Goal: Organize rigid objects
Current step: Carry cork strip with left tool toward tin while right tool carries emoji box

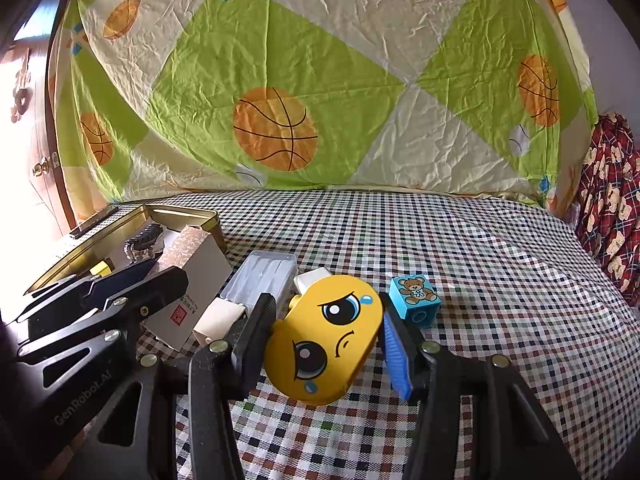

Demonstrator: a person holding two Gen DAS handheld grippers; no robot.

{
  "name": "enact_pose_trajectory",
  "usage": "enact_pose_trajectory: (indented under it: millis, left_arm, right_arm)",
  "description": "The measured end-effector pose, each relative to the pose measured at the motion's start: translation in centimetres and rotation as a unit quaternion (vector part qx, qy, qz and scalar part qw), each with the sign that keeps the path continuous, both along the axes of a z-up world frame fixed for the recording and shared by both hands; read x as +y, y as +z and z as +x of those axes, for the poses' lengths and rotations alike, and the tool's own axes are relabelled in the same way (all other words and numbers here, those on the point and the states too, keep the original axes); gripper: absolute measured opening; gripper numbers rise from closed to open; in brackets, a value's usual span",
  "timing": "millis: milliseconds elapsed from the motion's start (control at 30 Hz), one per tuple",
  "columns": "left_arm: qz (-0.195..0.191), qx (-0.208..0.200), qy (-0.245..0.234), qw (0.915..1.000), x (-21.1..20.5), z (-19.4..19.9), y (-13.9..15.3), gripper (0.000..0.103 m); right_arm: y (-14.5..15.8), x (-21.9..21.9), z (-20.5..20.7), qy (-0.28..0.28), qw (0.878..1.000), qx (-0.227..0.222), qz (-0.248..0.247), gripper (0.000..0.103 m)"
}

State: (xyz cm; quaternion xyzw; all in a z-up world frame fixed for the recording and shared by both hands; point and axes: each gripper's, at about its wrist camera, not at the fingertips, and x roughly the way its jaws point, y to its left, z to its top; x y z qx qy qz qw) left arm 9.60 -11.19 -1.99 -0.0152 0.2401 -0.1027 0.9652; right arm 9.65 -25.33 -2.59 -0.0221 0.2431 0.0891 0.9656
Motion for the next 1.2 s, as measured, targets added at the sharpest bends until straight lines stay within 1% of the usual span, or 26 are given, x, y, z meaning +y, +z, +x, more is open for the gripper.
enact_pose_trajectory:
  millis: [633, 1200]
  left_arm:
    - [0.003, -0.034, 0.007, 0.9994, 0.0, -1.1, 0.4, 0.024]
    - [0.005, -0.056, 0.011, 0.9984, 0.2, -1.9, 0.6, 0.024]
  right_arm:
    - [1.0, -0.5, -1.8, -0.012, 0.998, -0.058, 0.009, 0.053]
    - [1.5, -0.7, -2.9, -0.012, 0.996, -0.089, 0.014, 0.053]
